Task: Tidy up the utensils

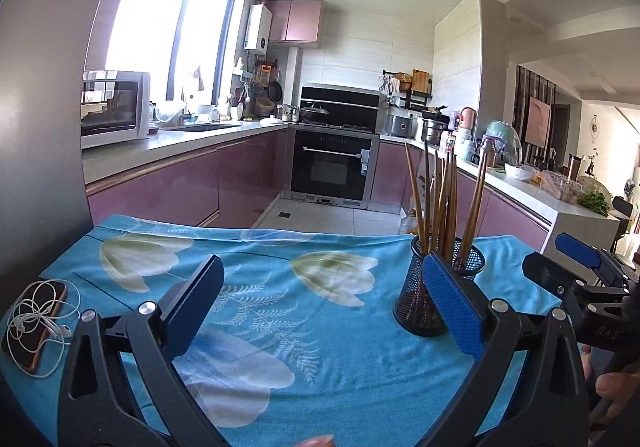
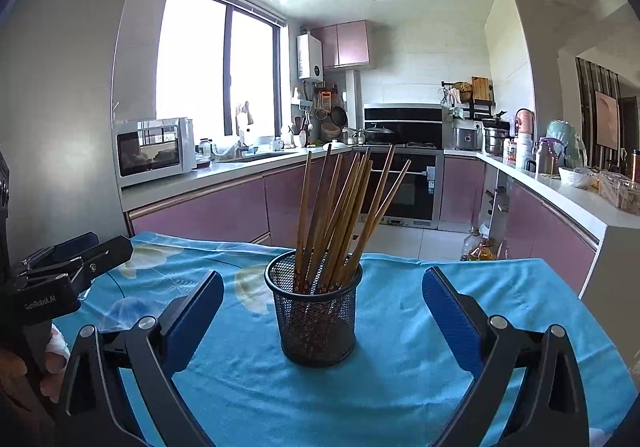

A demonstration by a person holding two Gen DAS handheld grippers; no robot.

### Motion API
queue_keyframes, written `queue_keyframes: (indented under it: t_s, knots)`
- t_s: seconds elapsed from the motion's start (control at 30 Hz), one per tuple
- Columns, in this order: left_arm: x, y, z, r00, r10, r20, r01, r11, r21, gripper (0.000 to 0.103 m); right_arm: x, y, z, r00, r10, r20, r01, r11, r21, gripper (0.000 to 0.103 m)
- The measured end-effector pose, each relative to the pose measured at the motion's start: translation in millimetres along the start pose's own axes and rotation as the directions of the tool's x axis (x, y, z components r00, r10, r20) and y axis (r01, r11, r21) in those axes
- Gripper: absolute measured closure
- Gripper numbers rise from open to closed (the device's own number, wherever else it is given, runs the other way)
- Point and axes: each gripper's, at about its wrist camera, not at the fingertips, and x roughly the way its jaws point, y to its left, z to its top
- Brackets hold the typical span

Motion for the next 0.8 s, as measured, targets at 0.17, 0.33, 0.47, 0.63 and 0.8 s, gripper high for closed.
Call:
queue_keyframes:
  t_s: [0.17,0.33,0.47,0.63,0.8]
  knots:
    - [-7.1,5.1,-3.2,1.0,0.015,0.027,-0.014,1.0,-0.015,0.005,-5.8,3.5,1.5,1.0,-0.004,0.025,0.004,1.0,-0.005,0.007]
    - [-9.8,1.0,-4.2,0.999,0.026,0.04,-0.026,1.0,0.005,0.005,-7.0,5.6,2.2,0.999,-0.013,0.037,0.013,1.0,-0.011,0.007]
    - [-11.1,-1.7,-4.4,0.998,0.028,0.049,-0.029,1.0,0.011,0.005,-7.6,6.3,0.2,0.999,-0.014,0.045,0.014,1.0,-0.005,0.007]
    - [-10.9,-4.2,-4.2,0.998,0.028,0.057,-0.029,1.0,0.012,0.005,-9.3,7.1,0.5,0.998,-0.021,0.058,0.022,1.0,-0.006,0.007]
    - [-11.1,-4.7,-4.2,0.998,0.035,0.06,-0.036,0.999,0.012,0.005,-10.4,9.5,-0.5,0.998,-0.027,0.063,0.028,0.999,-0.016,0.007]
